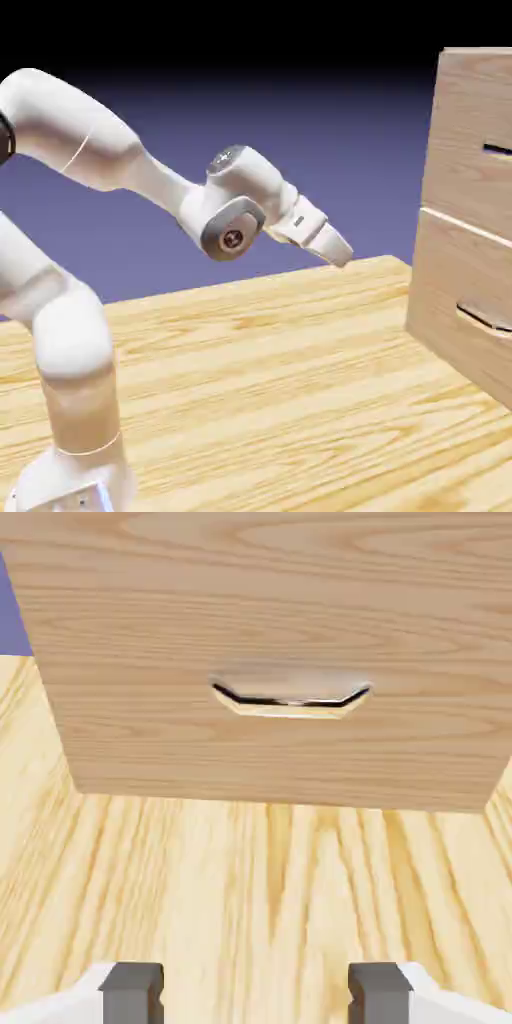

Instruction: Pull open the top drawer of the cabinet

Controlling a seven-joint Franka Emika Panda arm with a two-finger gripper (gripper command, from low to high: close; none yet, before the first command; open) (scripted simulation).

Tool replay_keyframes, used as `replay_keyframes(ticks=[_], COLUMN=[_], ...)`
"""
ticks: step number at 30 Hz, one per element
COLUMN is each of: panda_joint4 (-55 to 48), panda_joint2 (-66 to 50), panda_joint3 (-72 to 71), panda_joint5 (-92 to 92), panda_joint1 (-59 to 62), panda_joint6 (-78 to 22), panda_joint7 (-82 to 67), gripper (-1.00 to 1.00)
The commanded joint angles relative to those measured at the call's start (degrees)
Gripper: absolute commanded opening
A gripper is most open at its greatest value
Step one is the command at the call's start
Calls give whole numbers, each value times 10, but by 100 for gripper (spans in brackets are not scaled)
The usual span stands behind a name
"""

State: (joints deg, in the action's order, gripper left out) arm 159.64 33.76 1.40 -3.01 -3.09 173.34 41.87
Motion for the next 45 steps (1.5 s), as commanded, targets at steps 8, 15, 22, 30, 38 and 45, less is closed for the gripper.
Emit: replay_keyframes(ticks=[8, 15, 22, 30, 38, 45], panda_joint4=[-90, -169, -248, -338, -428, -507], panda_joint2=[73, 137, 200, 273, 346, 410], panda_joint3=[93, 174, 255, 348, 441, 522], panda_joint5=[-199, -374, -548, -748, -947, -1121], panda_joint1=[-159, -298, -437, -596, -756, -895], panda_joint6=[-44, -83, -121, -165, -209, -248], panda_joint7=[-39, -73, -108, -147, -186, -220], gripper=[0, 0, 0, 0, 0, 0])
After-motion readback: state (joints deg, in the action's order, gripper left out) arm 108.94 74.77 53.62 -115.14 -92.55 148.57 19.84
